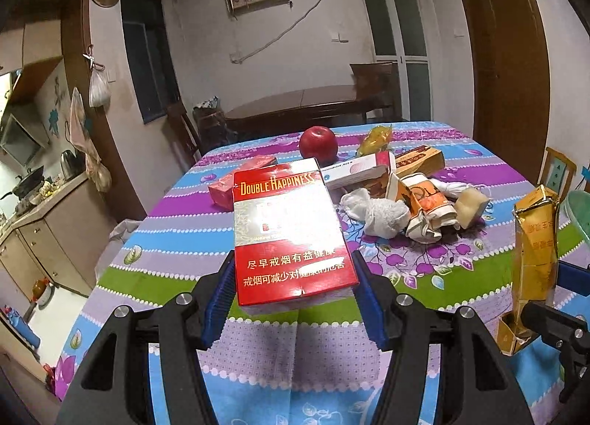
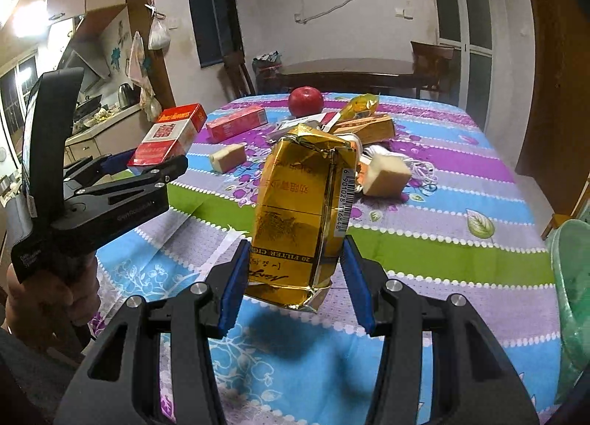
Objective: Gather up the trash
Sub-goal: 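Carry the gold package and red box in both tools over the green bin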
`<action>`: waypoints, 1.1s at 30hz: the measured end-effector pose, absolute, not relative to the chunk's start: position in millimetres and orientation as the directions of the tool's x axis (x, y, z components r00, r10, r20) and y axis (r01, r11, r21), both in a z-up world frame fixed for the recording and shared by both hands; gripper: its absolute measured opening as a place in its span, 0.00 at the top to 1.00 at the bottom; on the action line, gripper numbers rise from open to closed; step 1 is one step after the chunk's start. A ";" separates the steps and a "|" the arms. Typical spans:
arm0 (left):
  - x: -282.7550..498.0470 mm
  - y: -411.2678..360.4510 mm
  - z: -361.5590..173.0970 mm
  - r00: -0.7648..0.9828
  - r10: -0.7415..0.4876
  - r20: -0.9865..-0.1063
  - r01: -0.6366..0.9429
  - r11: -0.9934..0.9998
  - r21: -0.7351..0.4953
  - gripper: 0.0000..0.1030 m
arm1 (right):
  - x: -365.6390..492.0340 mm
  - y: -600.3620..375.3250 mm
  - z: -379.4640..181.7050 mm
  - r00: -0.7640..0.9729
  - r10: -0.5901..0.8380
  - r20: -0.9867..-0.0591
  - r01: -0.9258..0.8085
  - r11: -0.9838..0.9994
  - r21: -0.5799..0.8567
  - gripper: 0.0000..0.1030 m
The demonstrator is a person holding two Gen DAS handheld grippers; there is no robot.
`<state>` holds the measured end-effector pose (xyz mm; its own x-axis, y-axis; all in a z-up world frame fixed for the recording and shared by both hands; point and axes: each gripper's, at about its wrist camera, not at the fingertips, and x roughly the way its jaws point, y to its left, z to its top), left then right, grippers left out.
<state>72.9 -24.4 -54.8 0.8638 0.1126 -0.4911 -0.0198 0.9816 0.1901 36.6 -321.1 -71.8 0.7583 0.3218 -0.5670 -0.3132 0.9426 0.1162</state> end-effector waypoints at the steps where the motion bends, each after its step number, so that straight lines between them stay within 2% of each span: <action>1: 72.7 -25.6 -54.1 0.866 0.114 -0.487 -0.020 0.981 0.194 0.41 | 36.2 -321.9 -71.2 0.761 0.318 -0.565 -0.311 0.944 0.112 0.54; 16: 84.5 -68.6 -37.7 0.893 0.048 -0.448 0.055 0.975 0.214 0.41 | 29.1 -369.0 -44.0 0.845 0.185 -0.502 -0.189 0.981 0.045 0.54; 33: 104.5 -185.3 -34.7 0.885 -0.130 -0.447 0.262 0.933 0.248 0.41 | 13.1 -449.3 -33.8 0.877 -0.007 -0.481 0.020 1.000 0.021 0.54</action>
<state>104.5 -185.3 -34.7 0.8853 -0.1301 -0.4465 0.2620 0.9328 0.2475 13.1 -449.3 -33.8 0.8766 -0.0070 -0.4812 0.0197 0.9996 0.0214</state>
